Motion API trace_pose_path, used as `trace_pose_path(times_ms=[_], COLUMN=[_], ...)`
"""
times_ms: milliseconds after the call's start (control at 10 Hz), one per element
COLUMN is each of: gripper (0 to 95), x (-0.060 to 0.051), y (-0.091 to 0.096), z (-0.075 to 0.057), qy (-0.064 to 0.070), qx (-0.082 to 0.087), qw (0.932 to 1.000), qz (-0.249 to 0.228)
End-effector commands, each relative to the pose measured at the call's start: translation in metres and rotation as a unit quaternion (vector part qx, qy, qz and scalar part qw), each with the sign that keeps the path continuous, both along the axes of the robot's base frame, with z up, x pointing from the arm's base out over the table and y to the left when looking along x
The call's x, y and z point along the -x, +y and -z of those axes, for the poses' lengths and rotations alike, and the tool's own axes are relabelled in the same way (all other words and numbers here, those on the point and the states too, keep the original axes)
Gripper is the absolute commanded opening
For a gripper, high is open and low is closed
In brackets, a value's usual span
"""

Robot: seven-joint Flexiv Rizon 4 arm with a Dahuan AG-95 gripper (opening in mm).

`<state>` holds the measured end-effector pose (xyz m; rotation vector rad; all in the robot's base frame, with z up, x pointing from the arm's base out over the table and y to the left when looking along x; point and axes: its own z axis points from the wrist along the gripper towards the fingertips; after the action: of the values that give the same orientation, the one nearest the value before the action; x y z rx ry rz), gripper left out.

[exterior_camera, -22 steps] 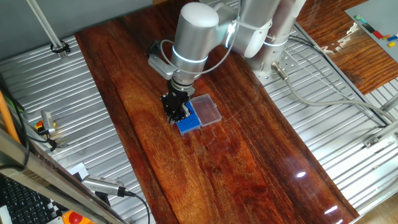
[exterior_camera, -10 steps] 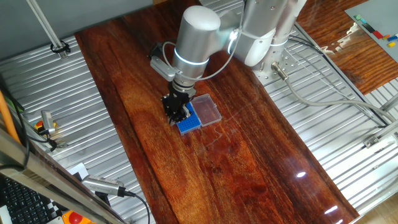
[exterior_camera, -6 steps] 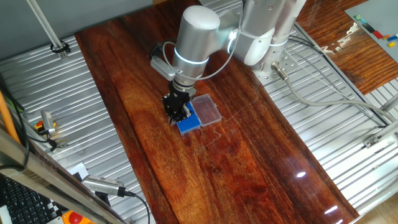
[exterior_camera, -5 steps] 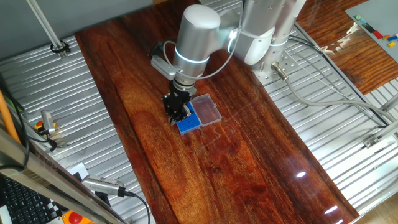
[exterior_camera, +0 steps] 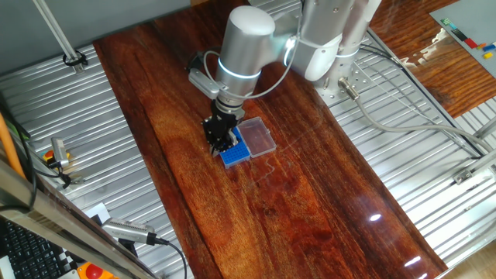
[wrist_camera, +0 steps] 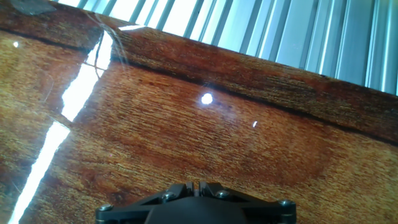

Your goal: Insert a small pipette tip into the holder for small pipette tips

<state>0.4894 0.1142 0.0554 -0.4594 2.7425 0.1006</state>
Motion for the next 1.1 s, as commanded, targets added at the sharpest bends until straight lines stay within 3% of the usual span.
trace_pose_path(times_ms=[100, 1100], gripper=[0.0, 0.0], x=[0.0004, -0.0021], y=[-0.0003, 0.0055], z=[-0.0006, 0.0039], qy=[-0.001, -0.005], qx=[0.0, -0.005], qw=[1.0, 0.9999], qz=[0.003, 0.011])
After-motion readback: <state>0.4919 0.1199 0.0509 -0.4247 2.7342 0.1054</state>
